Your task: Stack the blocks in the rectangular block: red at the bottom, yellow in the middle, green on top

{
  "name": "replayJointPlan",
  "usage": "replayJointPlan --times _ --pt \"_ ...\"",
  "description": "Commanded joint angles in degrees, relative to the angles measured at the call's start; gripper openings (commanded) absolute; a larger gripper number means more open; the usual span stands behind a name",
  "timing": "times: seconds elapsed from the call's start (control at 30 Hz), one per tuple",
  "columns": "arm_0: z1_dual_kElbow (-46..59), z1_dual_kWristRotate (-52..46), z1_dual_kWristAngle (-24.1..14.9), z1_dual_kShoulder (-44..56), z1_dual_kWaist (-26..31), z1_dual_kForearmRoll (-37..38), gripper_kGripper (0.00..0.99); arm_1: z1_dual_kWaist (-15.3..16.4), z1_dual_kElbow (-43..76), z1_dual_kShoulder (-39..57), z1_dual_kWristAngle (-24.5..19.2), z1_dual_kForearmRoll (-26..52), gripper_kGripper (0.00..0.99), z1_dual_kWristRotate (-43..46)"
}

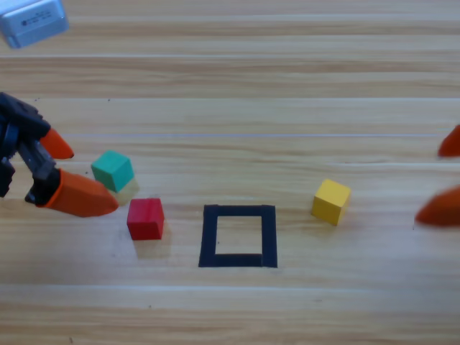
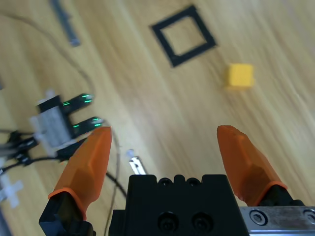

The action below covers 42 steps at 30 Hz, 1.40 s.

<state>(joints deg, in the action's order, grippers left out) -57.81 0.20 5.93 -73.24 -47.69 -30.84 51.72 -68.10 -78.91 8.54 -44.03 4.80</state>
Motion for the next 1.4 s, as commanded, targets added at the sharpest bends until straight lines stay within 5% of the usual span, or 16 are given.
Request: replayJointPlan --times 0.03,0.3,0.57,0.87,1.4 --pt "0.1 -6.4 -5.2 -0.9 -1.3 -0.9 0.99 0.8 -0.2 -0.6 -14.9 -0.2 0.946 -12.4" --pt "-5.7 -32.8 -14.3 -12.0 -0.8 -7.0 0.96 -0.9 -4.3 -7.6 -19.0 -0.6 0.946 -28.0" --pt "-8.5 -46.6 -14.5 -23.1 -0.8 -10.2 0.95 -2.9 -7.1 -17.6 -19.4 -3.5 0.956 -38.5" --pt "-13.7 -52.2 -16.1 -34.3 -1.3 -11.6 0.95 -4.8 -13.3 -31.8 -13.5 -3.4 0.986 -46.5" --pt "-16.2 -53.6 -15.2 -35.5 -2.9 -8.8 0.945 -6.5 -22.4 -46.5 -14.3 -3.4 0.99 -64.1"
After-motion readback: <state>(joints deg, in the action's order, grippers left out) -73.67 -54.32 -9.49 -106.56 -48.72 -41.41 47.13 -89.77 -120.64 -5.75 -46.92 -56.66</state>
